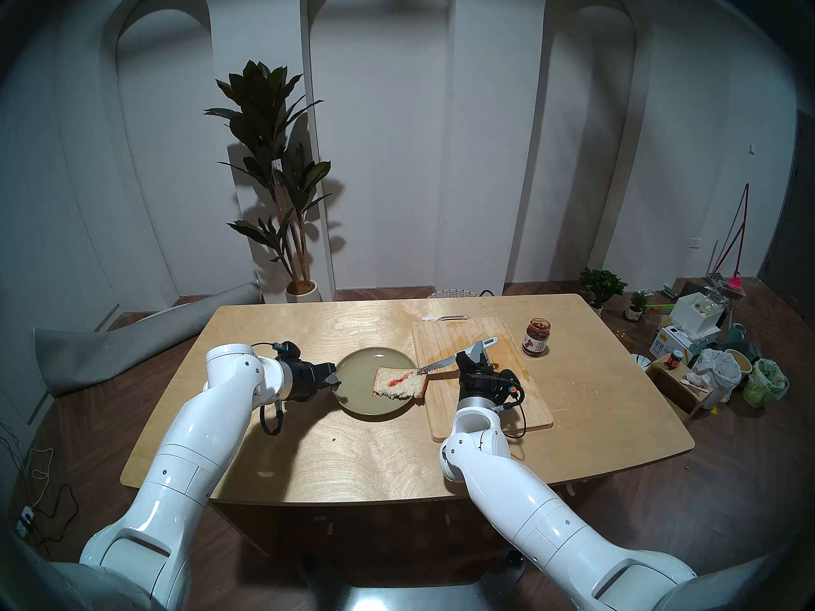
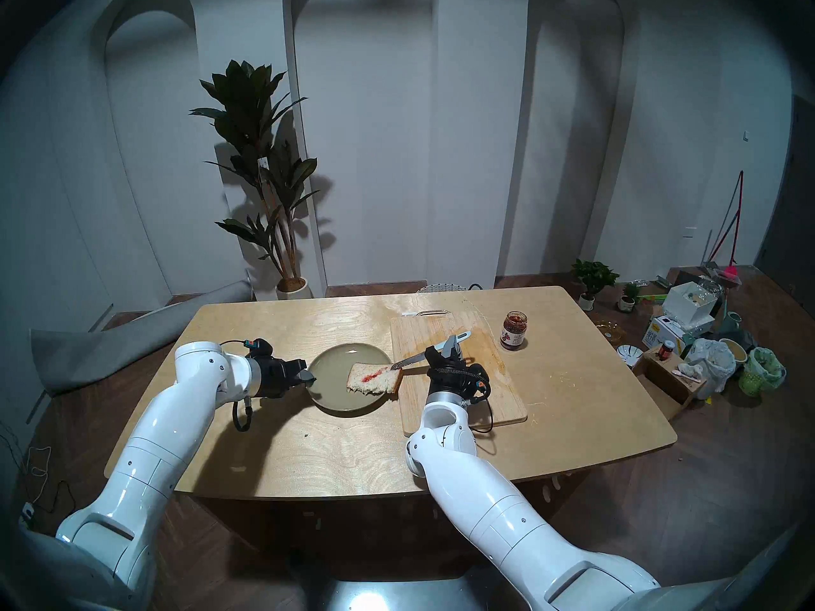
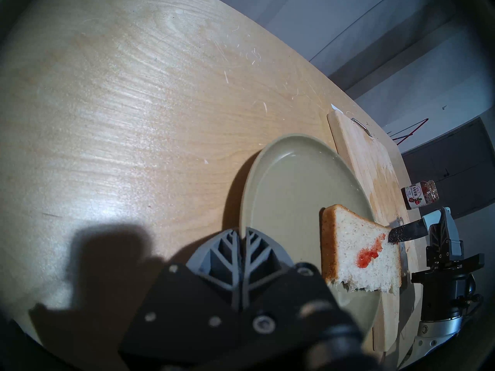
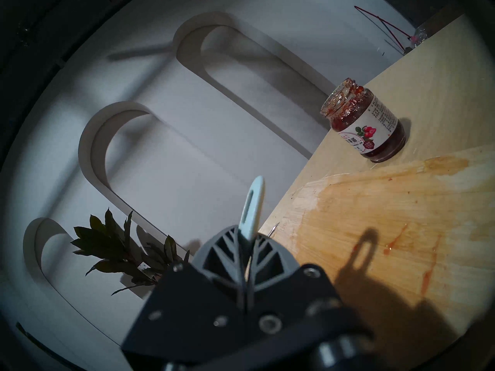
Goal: Spread jam over the slice of bread with the knife
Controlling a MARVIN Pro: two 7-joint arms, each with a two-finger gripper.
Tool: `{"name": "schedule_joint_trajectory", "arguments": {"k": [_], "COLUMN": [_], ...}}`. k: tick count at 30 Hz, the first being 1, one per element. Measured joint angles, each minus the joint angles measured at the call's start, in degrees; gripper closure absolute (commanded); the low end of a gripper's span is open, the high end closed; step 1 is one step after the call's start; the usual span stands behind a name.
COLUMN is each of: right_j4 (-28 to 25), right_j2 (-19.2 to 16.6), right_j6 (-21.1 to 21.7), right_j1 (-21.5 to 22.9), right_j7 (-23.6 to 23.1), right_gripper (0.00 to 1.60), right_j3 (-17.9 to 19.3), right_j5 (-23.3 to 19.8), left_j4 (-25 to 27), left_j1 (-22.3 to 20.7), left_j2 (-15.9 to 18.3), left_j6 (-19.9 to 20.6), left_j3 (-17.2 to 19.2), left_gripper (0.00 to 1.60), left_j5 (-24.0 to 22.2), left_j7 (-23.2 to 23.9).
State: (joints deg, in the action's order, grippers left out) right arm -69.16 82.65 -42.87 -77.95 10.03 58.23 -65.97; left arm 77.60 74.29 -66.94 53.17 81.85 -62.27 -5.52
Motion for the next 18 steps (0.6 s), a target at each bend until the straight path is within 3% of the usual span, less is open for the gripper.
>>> {"name": "schedule_joint_trajectory", "arguments": {"k": [2, 3, 7, 8, 9, 11, 12, 13, 14, 18], "right_j4": [-0.85, -1.00, -2.05, -2.13, -2.36, -2.59, -2.70, -2.84, -2.96, -3.28], "right_j2": [-0.37, -0.44, -1.05, -1.11, -1.28, -1.49, -1.58, -1.69, -1.80, -2.13], "right_j6": [0.07, 0.09, 0.26, 0.27, 0.30, 0.29, 0.29, 0.29, 0.29, 0.26], "right_j1": [-0.28, -0.34, -0.78, -0.83, -0.95, -1.05, -1.09, -1.12, -1.13, -1.13], "right_j7": [-0.01, -0.01, -0.09, -0.10, -0.16, -0.30, -0.36, -0.43, -0.51, -0.79], "right_gripper": [1.60, 1.60, 1.60, 1.60, 1.60, 1.60, 1.60, 1.60, 1.60, 1.60], "right_j3": [0.19, 0.23, 0.47, 0.48, 0.54, 0.62, 0.65, 0.69, 0.73, 0.94], "right_j5": [-0.42, -0.50, -1.18, -1.27, -1.50, -1.72, -1.86, -2.02, -2.19, -2.83], "left_j4": [0.14, 0.19, 0.71, 0.77, 0.98, 1.20, 1.30, 1.43, 1.56, 2.77], "left_j1": [0.10, 0.12, 0.40, 0.43, 0.53, 0.63, 0.67, 0.72, 0.79, 0.85], "left_j2": [0.01, 0.01, 0.02, 0.02, 0.01, 0.01, 0.00, -0.01, -0.01, -0.20], "left_j6": [-0.07, -0.08, -0.18, -0.19, -0.20, -0.21, -0.21, -0.22, -0.21, -0.22], "left_j3": [0.00, 0.00, 0.02, 0.02, 0.03, 0.03, 0.03, 0.03, 0.04, 0.17], "left_gripper": [1.60, 1.41, 1.33, 1.19, 1.16, 0.83, 0.29, 0.11, 0.00, 0.00], "left_j5": [0.03, 0.03, 0.12, 0.12, 0.13, 0.16, 0.16, 0.16, 0.18, -0.05], "left_j7": [-0.07, -0.10, -0.57, -0.66, -0.94, -1.30, -1.46, -1.66, -1.92, -2.30]}}
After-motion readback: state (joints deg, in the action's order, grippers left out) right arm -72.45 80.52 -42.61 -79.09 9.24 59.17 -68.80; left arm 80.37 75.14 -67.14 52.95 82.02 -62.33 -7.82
